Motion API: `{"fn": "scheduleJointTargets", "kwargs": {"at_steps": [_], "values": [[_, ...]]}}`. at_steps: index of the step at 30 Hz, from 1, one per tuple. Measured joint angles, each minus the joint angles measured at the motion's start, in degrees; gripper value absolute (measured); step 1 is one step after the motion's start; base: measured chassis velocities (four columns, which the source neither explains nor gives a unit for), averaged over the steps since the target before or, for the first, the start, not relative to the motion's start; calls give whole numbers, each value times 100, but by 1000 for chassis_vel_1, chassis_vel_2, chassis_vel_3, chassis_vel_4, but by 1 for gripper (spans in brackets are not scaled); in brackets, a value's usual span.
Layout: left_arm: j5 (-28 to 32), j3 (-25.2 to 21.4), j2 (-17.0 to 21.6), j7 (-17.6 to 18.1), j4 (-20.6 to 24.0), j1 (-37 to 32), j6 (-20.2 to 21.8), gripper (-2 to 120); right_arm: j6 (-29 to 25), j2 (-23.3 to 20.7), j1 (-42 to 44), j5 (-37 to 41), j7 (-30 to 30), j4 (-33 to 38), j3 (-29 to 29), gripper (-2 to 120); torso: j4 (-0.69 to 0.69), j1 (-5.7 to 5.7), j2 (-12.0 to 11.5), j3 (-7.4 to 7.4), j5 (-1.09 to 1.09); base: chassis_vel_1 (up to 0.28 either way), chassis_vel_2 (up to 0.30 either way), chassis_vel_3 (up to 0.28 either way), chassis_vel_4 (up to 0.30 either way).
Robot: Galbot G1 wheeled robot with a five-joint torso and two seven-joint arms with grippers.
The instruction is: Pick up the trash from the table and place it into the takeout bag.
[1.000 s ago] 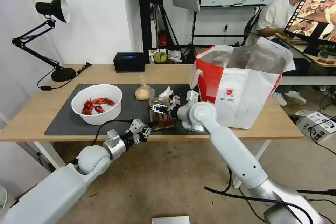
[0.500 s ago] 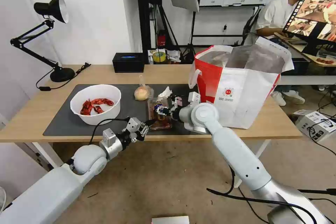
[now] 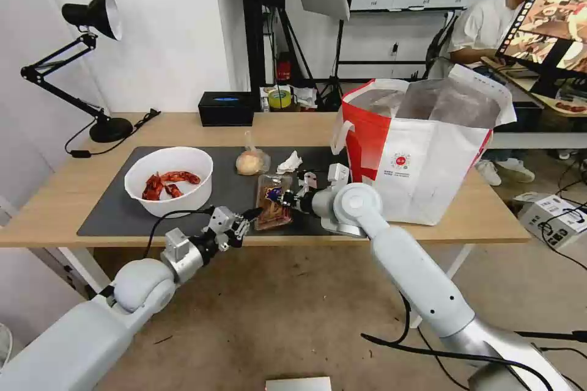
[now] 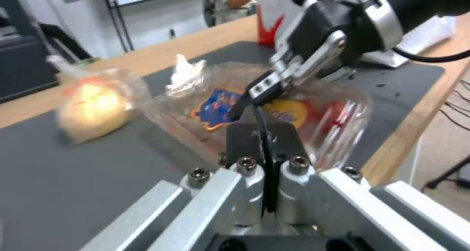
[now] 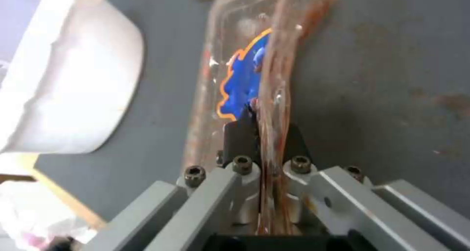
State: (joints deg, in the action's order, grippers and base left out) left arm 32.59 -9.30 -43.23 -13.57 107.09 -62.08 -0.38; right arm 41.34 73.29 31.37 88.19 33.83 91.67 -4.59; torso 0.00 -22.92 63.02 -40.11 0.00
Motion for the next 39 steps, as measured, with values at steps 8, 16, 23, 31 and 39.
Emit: {"fn": "scheduleJointTargets", "kwargs": {"at_steps": [8, 16, 23, 31, 39], "values": [[14, -1151, -8, 19, 393, -860, -36, 0, -76, -283, -2, -386, -474, 502, 105, 0, 0, 0, 0, 1, 0, 0, 0, 0, 0], [-191, -1939, -313, 1, 604, -1804, -100, 5, -538, -548, 122, -526, -1077, 1004, 369, 0, 1, 0, 0, 1, 1, 0, 0, 0, 0], [-573, -2245, -816, -59, 809, -2546, -285, 32, -1827, -738, 52, -388, -1414, 1570, 671, 0, 1, 0, 0, 1, 0, 0, 0, 0, 0], [-627, -2426, -1087, -53, 942, -2872, -437, 64, -3202, -986, -316, -864, -724, 1709, 1010, 0, 1, 0, 0, 1, 1, 0, 0, 0, 0], [-671, -2344, -1171, -45, 949, -2926, -445, 91, -3419, -1417, -444, -2536, -117, 1403, 1095, 0, 0, 0, 0, 1, 2, 0, 0, 0, 0]]}}
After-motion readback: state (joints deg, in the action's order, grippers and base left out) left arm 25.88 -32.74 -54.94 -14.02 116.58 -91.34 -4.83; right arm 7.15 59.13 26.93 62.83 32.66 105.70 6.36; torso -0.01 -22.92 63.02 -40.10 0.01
